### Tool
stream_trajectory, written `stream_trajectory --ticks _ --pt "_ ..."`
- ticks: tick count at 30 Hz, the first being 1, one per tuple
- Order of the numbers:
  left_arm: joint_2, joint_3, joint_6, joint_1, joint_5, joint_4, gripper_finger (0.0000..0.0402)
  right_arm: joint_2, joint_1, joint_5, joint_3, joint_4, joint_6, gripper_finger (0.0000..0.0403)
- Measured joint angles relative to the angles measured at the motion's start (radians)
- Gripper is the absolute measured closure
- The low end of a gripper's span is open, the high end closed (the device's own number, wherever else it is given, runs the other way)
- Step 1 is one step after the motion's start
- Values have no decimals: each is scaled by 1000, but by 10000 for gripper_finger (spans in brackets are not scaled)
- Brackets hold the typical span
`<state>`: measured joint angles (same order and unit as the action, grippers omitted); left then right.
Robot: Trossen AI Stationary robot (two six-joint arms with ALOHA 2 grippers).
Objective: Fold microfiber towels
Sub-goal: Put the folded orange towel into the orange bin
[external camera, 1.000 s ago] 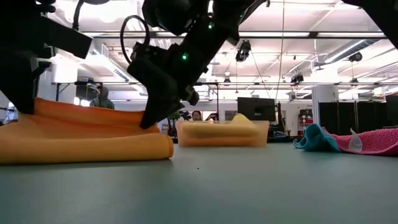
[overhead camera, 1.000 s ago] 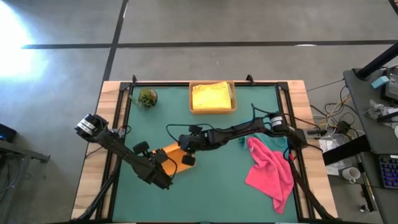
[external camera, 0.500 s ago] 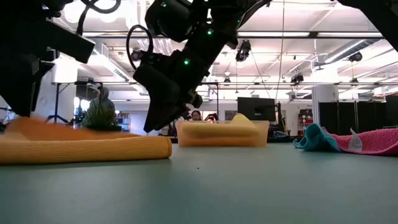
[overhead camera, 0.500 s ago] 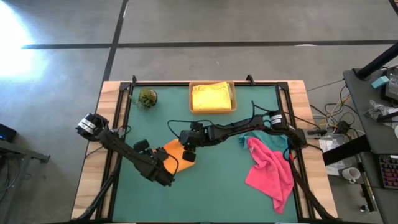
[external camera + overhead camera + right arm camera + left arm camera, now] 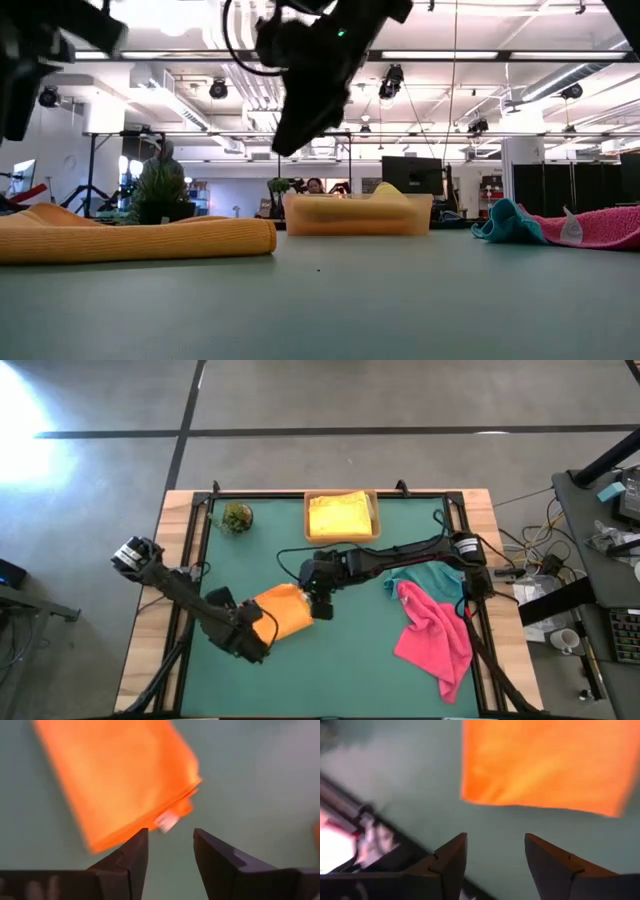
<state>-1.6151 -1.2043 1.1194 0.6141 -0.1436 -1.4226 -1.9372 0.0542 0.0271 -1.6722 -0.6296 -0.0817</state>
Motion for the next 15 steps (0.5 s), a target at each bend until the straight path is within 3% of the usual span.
stream_trajectory --ticks 3,8,15 --pt "23 -13 13 64 -51 110 218 18 4 -60 10 -59 28 262" --pt "14 -9 78 176 -174 307 218 20 30 -62 57 -74 42 269" --pt "-100 -4 72 245 -233 411 218 20 98 -64 145 36 136 267"
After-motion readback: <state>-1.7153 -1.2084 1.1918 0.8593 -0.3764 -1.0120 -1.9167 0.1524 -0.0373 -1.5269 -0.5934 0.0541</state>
